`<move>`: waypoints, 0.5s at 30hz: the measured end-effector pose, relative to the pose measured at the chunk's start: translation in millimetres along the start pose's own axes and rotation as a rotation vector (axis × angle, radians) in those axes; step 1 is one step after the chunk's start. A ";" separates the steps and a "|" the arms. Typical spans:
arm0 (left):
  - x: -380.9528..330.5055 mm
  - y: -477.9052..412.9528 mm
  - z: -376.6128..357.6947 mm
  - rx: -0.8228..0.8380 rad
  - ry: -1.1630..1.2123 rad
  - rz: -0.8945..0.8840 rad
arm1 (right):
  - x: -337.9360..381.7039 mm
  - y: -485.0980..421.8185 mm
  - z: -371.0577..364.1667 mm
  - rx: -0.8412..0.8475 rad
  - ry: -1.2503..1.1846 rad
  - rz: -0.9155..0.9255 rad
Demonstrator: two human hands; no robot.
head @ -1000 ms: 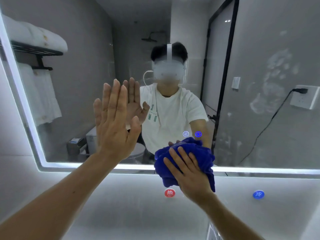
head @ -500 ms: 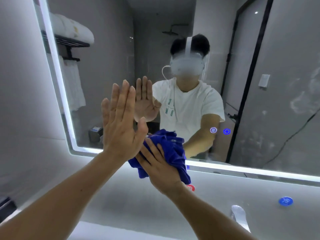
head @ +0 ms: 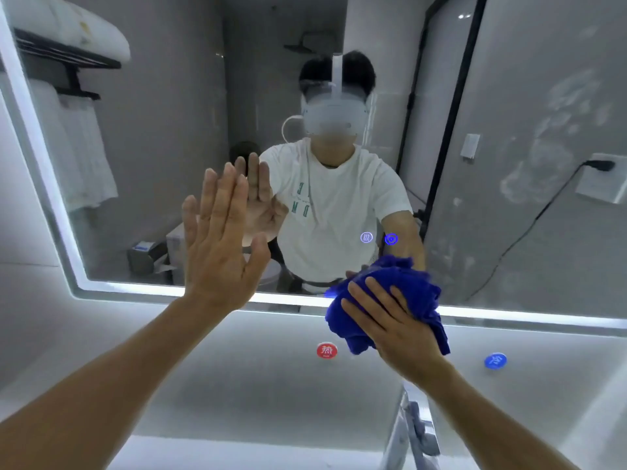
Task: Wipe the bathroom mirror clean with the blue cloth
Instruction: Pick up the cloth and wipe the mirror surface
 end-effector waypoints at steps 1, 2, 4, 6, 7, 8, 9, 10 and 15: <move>-7.4 0.0 -3.4 -0.008 0.001 -0.018 | -12.4 8.3 -0.6 0.014 -0.038 -0.041; -15.4 -0.3 -6.6 -0.021 0.003 -0.037 | -22.9 14.0 -1.1 0.016 -0.074 -0.094; -30.8 -2.5 -12.4 -0.043 0.022 -0.067 | -40.2 19.8 -1.1 -0.048 -0.124 -0.234; -43.8 -7.5 -16.8 -0.055 0.038 -0.083 | -55.6 18.4 -0.1 -0.168 -0.185 -0.400; -49.6 -10.8 -18.3 -0.063 0.042 -0.088 | -61.9 14.7 1.4 -0.230 -0.223 -0.475; -54.8 -14.1 -19.4 -0.074 0.046 -0.090 | -67.0 9.0 3.5 -0.287 -0.258 -0.532; -59.5 -17.0 -20.2 -0.084 0.050 -0.087 | -71.2 1.4 6.7 -0.338 -0.281 -0.573; -63.6 -19.6 -20.9 -0.090 0.054 -0.082 | -74.6 -7.3 10.4 -0.380 -0.296 -0.597; -75.2 -22.9 -22.4 -0.086 0.059 -0.057 | -72.5 -7.3 3.2 -0.400 -0.336 -0.610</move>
Point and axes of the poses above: each hand's wrist, its own y-axis away from the middle knuckle, its own z-axis out of the back of the hand, x = y × z, the point moved 2 cm from there along -y, towards the middle knuckle, and after that the axes turned 1 degree about z, right-handed, at the moved point
